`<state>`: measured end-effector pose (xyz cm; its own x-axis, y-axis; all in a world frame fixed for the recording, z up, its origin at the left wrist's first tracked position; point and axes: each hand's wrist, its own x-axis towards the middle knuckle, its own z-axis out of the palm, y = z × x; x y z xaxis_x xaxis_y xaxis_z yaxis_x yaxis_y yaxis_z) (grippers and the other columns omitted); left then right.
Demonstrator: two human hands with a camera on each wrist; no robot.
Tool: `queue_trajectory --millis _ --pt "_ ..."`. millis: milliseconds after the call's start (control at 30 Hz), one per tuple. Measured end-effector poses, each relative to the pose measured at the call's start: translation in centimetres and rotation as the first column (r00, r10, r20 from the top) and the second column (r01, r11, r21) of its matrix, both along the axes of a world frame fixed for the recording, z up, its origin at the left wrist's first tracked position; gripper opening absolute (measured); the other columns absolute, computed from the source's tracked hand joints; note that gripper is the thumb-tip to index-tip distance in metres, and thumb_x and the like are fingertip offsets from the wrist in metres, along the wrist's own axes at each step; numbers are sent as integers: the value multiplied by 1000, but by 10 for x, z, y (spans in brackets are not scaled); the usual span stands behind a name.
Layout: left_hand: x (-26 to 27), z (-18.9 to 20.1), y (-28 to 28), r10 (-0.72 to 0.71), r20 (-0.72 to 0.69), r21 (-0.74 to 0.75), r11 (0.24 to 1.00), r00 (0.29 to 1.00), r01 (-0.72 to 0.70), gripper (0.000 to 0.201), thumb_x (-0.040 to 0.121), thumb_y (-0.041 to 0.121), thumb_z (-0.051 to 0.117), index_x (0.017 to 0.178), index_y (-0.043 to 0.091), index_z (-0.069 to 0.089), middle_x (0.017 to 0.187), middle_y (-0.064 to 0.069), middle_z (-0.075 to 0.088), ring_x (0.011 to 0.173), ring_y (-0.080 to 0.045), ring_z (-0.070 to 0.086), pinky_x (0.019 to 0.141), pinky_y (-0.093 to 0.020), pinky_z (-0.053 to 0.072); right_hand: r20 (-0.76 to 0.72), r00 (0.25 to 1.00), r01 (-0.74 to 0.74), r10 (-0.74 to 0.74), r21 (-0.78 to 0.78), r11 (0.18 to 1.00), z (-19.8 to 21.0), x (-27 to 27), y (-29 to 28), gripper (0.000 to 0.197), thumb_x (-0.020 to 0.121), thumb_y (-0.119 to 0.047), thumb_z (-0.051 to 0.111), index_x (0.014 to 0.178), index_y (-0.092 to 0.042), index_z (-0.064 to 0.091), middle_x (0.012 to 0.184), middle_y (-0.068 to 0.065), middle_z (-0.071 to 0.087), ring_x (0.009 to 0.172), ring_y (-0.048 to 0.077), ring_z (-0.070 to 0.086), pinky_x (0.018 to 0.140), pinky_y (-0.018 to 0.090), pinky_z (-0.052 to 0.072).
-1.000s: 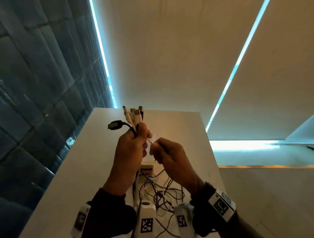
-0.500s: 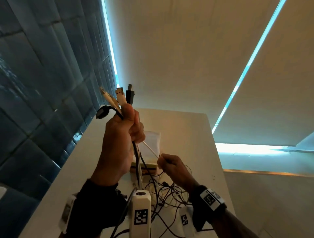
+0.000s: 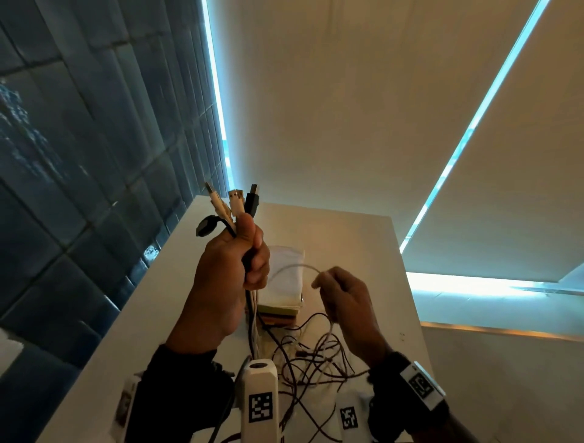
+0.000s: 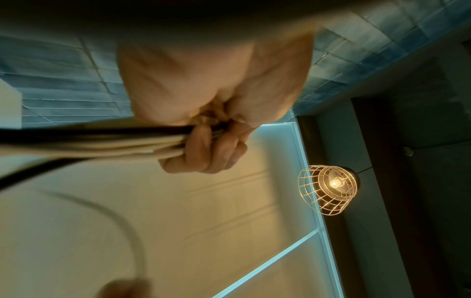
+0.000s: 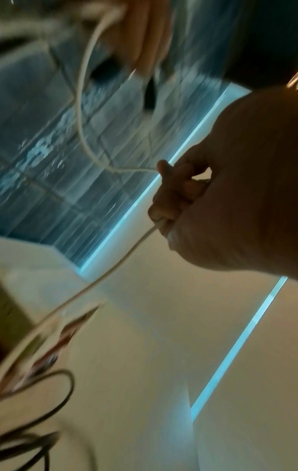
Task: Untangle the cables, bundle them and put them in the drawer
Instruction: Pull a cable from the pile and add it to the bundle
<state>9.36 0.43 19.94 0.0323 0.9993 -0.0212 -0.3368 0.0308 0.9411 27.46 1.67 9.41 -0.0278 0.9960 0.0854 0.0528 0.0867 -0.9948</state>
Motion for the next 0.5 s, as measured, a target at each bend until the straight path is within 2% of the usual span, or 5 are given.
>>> queue_trajectory --millis 100,200,300,400,500 --pt "5 -4 -3 16 -73 -46 999 997 -20 40 100 40 35 71 13 43 58 -4 56 46 -15 44 43 -23 31 -126 981 -130 150 154 979 43 -7 -11 23 94 -25 52 83 -7 61 55 -3 38 47 11 30 44 23 27" --pt "8 -4 -7 -18 -130 -72 997 991 9 43 102 37 31 71 13 47 85 -11 74 70 -20 68 56 -29 53 -78 950 -267 302 296 917 65 -14 -26 21 97 -19 52 82 -5 60 59 -12 50 48 2 40 47 17 33" --pt "9 1 -10 -126 41 -67 989 991 129 43 100 39 28 71 11 42 102 -15 73 95 -27 71 72 -36 59 -37 915 -373 402 302 877 61 -14 -32 18 97 -10 50 82 -2 58 67 -17 60 56 -4 53 54 8 39" --pt "6 8 -10 -110 260 -19 993 959 118 38 95 40 34 70 13 42 77 -10 71 74 -24 69 70 -36 58 -4 908 -413 420 172 894 39 -9 -27 32 95 -21 54 82 8 57 64 -10 52 52 -2 45 52 10 36" --pt "3 17 -9 -116 286 45 993 951 108 40 92 42 39 63 15 43 52 2 40 44 -11 35 45 -23 36 13 910 -414 414 70 908 5 -4 -24 31 97 -18 52 82 9 57 64 -4 49 52 -1 41 51 11 33"
